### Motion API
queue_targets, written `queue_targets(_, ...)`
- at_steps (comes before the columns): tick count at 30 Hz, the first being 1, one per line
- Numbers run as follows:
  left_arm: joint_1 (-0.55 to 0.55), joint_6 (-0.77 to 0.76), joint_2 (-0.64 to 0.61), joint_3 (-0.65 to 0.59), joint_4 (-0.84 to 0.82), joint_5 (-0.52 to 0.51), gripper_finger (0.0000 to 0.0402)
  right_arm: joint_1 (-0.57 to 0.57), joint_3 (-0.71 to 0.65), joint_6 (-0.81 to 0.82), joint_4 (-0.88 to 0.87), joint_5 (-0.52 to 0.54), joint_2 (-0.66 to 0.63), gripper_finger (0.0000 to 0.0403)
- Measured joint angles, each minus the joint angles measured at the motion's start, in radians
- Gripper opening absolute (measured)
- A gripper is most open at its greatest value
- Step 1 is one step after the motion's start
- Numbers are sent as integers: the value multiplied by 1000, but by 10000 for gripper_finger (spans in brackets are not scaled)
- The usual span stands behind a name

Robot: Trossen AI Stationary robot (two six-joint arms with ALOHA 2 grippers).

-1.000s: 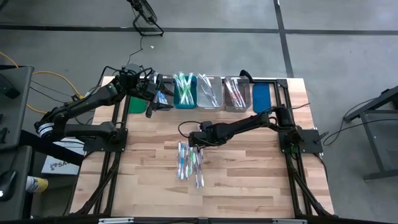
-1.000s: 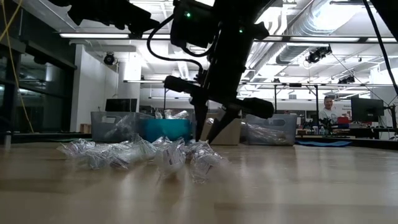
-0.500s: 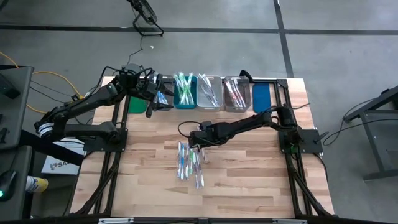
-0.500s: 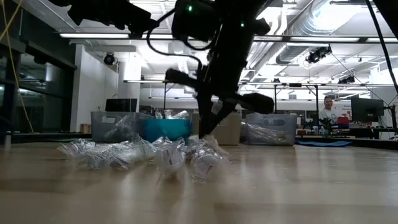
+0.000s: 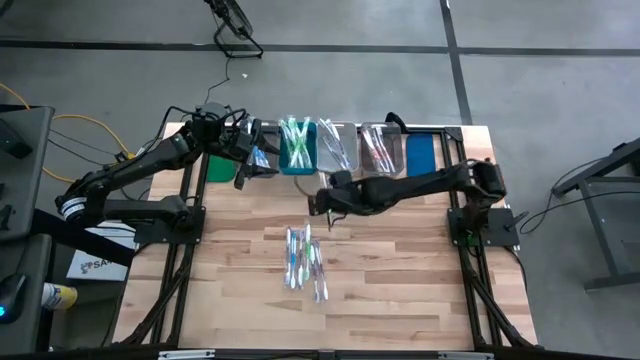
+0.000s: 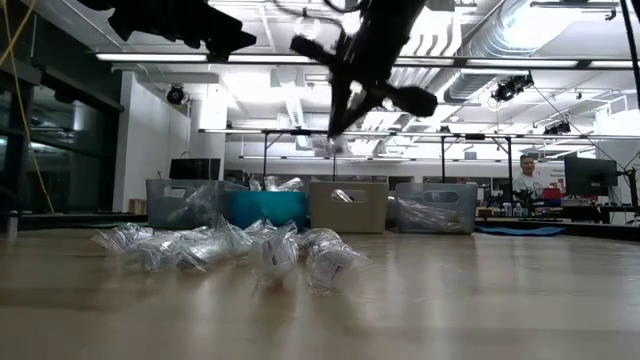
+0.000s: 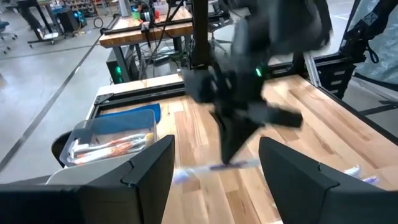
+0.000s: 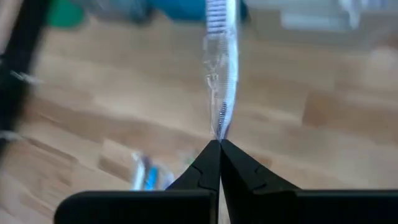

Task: Pick & Place Toothbrushes
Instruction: Put the purple toothbrush into the white bin

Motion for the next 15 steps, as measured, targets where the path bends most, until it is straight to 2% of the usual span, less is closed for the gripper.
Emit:
queue_targets(4, 0, 0, 0, 0, -23, -1, 228, -44, 0, -112, 4, 49, -65, 2)
queue_targets(9, 0, 0, 0, 0, -37, -3, 228, -126, 0, -286, 32, 51, -123, 2)
queue_targets(15, 0, -2, 0, 0, -36, -13, 228, -245, 0, -488, 112, -16, -131, 2)
